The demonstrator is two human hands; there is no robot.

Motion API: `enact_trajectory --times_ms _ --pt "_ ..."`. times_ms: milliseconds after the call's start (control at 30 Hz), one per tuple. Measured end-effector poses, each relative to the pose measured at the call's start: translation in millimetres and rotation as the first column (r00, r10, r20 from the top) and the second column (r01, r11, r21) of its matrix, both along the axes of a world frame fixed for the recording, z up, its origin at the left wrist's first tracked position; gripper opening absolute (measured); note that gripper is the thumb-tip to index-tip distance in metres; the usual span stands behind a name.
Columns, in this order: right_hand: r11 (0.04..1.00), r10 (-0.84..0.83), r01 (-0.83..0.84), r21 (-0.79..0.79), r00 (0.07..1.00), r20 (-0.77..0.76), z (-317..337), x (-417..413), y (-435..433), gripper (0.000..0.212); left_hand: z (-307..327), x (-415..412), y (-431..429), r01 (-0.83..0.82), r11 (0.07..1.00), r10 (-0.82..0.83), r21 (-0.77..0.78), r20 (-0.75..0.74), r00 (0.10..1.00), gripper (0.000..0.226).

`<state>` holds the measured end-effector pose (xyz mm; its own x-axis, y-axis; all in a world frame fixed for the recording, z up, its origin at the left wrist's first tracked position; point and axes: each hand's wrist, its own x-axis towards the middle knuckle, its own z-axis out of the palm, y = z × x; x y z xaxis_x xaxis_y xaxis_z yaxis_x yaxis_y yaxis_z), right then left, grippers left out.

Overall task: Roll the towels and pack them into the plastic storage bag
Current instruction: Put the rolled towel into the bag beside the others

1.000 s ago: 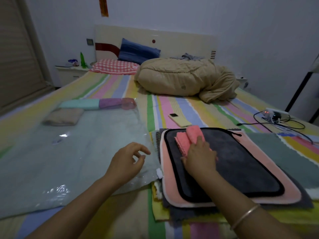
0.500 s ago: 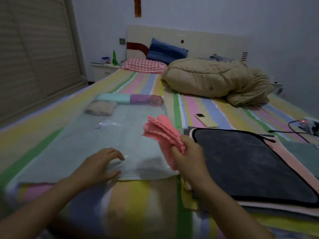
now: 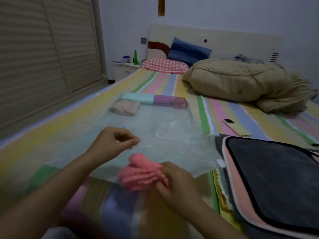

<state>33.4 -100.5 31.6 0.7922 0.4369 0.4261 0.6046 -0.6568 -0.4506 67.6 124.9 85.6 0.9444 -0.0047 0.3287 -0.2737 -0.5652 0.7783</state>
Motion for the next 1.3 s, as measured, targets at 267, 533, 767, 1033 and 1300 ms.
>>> enact_trajectory --times_ms 267,533,767,1033,1300 --pt "0.904 -0.418 0.426 -0.033 0.866 -0.275 36 91 69 0.030 37 -1 -18 0.109 0.986 -0.112 -0.128 -0.013 0.994 0.003" --pt "0.929 -0.328 0.364 0.070 0.895 -0.301 8 174 93 0.084 42 41 2 -0.017 0.929 -0.105 -0.369 -0.308 0.945 0.026" --pt "0.887 -0.256 0.273 -0.372 0.962 0.095 -48 194 75 0.067 -52 147 63 -0.398 0.882 0.447 0.251 -0.182 0.876 0.027" --pt "0.824 -0.267 0.284 -0.490 0.958 0.107 -72 241 85 0.052 -116 183 75 -0.231 0.682 0.476 0.694 -0.181 0.861 0.068" --pt "0.819 -0.308 0.322 -0.476 0.945 0.109 -72 333 124 0.043 -129 176 74 -0.326 0.705 0.505 0.629 -0.123 0.855 0.125"
